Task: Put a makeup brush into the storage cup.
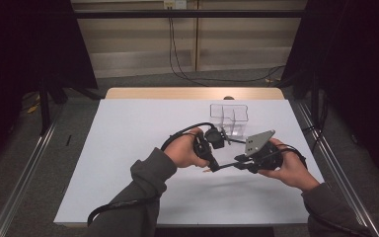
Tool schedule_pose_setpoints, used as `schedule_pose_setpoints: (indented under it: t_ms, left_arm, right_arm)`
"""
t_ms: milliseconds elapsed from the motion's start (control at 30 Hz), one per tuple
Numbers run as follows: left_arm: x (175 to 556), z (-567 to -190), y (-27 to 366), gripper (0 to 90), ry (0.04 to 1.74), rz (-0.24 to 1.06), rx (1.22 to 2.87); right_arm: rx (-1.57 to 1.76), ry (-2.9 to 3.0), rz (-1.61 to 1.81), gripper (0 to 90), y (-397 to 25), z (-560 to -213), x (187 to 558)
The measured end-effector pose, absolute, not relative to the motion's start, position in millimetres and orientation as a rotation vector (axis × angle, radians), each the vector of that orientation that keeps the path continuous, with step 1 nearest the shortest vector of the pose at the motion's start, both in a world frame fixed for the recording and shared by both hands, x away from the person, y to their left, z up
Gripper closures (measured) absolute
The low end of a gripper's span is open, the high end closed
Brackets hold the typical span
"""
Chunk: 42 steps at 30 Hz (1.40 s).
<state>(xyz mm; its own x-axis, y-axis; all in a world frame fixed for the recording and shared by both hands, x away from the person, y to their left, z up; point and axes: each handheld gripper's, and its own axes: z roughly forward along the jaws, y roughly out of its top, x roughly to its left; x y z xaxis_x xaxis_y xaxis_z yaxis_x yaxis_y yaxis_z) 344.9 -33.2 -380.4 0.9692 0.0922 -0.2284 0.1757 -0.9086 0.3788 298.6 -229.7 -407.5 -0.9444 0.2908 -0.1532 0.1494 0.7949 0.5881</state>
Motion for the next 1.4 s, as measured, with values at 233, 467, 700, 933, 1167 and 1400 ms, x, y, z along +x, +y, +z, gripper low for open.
schedule_pose_setpoints:
  t_ms: [233,467,700,933,1167,1400]
  left_arm:
    - [347.6,-375.0,-31.0,83.9,0.208,-0.292,2.67]
    - [348.8,-372.8,-31.6,83.8,0.234,-0.307,2.628]
    - [356.3,-368.4,-27.7,82.7,0.257,-0.315,2.596]
    - [362.5,-369.0,-22.3,79.4,0.286,-0.293,2.562]
    - [364.8,-369.5,-18.0,70.4,0.305,-0.267,2.521]
    - [368.8,-368.9,-10.8,57.6,0.333,-0.246,2.481]
  right_arm:
    - [0.36,2.749,0.83,76.2,-230.9,-410.4,299.1]
    - [0.376,2.759,0.822,77.8,-233.4,-414.8,299.6]
    - [0.393,2.765,0.821,80.7,-234.2,-417.8,298.4]
    - [0.36,2.784,0.827,84.8,-231.5,-419.0,295.9]
    - [0.387,2.785,0.83,85.2,-231.7,-418.6,295.7]
    - [0.402,2.781,0.835,85.2,-235.1,-419.9,296.2]
